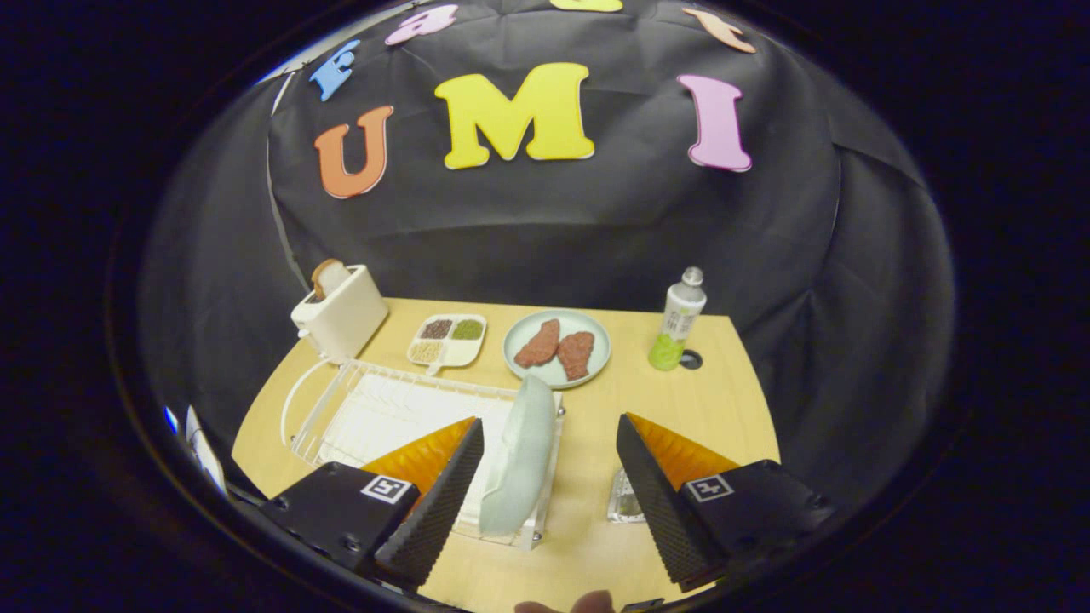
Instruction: Take the plate from the dish rack, then take the spoon from the basket and place it into the plate.
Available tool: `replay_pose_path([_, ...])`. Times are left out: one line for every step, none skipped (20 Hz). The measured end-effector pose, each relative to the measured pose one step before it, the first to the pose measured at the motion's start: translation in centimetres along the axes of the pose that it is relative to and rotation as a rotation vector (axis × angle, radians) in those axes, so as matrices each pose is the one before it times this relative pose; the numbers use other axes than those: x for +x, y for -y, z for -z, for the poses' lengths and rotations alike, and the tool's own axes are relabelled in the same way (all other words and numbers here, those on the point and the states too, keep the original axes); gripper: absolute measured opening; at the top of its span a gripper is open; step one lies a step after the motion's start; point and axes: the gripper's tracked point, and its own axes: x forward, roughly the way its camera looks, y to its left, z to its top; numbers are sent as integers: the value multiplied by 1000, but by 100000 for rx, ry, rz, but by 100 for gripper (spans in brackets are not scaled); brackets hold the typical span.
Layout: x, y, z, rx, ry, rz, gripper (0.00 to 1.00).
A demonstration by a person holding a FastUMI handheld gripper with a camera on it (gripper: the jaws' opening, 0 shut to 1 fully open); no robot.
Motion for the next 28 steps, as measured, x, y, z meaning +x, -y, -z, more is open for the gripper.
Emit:
replay_pose_path([830, -573, 478, 788, -3897, -1331, 100])
replay_pose_path([751, -521, 463, 931, -4692, -1638, 100])
replay_pose_path([672, -63, 428, 842, -3446, 207, 100])
replay_pose_path([769, 365, -124, 1317, -1934, 1662, 100])
replay_pose_path([604, 503, -90, 1624, -1331, 2196, 100])
replay_pose_path([546, 435, -236, 1133, -604, 2324, 100])
replay_pose_path([520, 139, 58, 1119, -947, 1645, 98])
replay_pose_path([295, -78, -64, 1154, -757, 739, 94])
replay_pose_path([292, -69, 172, 1130, -939, 436, 90])
replay_pose_path([249, -28, -43, 994, -712, 801, 85])
replay_pose_path([527, -30, 109, 926, -494, 962, 81])
replay_pose_path([220, -18, -70, 1218, -231, 1138, 77])
replay_pose_path([116, 90, 69, 1218, -300, 1262, 71])
replay_pose_path([83, 87, 28, 715, -202, 1379, 68])
replay_pose_path([39, 254, -97, 849, 113, 1926, 63])
replay_pose_path([-72, 54, -41, 823, -96, 1406, 58])
replay_pose_path([-379, -375, 56, 704, -270, 148, 50])
replay_pose_path([-154, -9, 52, 866, -562, 1993, 43])
replay_pose_path([-321, 45, 113, 248, -53, 1746, 35])
replay_pose_path([-295, -110, 17, -636, 357, 1453, 35])
replay_pose_path([-363, -55, -184, -441, 882, 1718, 34])
replay_pose_path([-450, 5, -261, -259, 1233, 1961, 34])
replay_pose_path([-446, -58, -212, -938, 1403, 1259, 33])
replay_pose_path([-375, -235, -104, -1579, 701, 1088, 33])
replay_pose_path([-350, -13, 48, -1115, 781, 1188, 33])
replay_pose_path([-537, 217, -450, -1561, 1840, 2333, 33])
replay_pose_path([-573, 217, -494, -1653, 2297, 1352, 33])
replay_pose_path([-782, 327, -579, -1905, 3011, 1774, 33])
